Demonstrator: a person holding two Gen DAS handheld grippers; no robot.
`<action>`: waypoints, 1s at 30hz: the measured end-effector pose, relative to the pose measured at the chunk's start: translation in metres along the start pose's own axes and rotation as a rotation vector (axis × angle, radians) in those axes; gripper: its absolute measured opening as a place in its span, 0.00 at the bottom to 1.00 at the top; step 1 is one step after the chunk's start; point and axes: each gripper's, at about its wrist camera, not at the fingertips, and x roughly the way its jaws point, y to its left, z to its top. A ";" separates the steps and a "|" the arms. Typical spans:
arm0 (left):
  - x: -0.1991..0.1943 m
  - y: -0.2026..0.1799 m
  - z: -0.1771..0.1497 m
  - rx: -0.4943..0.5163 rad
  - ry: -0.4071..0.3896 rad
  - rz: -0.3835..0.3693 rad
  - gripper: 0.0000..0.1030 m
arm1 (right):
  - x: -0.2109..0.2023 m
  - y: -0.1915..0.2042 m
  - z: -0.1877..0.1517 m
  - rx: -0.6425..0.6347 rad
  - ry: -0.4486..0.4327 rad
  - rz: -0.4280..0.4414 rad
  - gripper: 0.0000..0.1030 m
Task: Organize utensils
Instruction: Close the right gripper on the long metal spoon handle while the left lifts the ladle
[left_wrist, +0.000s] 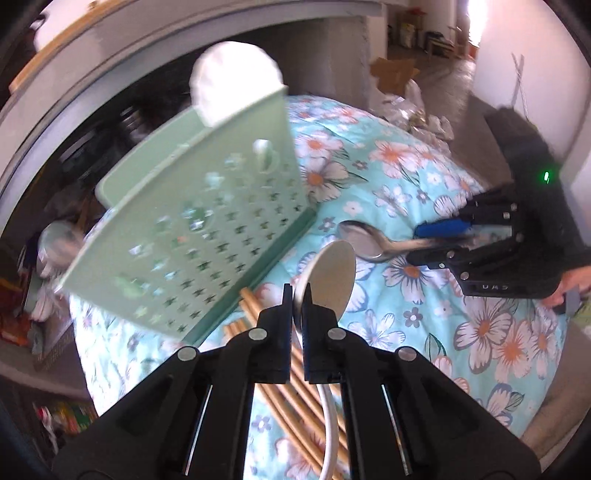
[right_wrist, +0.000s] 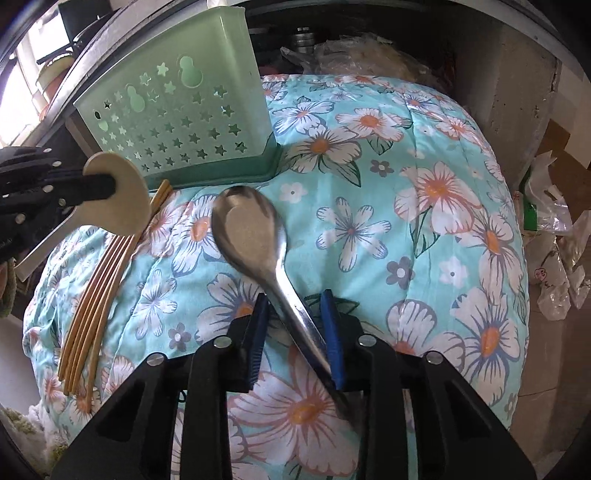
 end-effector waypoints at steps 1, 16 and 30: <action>-0.006 0.006 -0.001 -0.041 -0.003 0.002 0.03 | 0.000 0.001 0.000 0.006 0.005 0.003 0.16; -0.023 0.082 -0.095 -0.604 0.015 -0.129 0.03 | -0.019 0.009 -0.039 0.224 0.146 0.171 0.13; -0.015 0.086 -0.118 -0.664 -0.020 -0.144 0.03 | -0.045 0.048 -0.041 0.138 0.128 0.168 0.40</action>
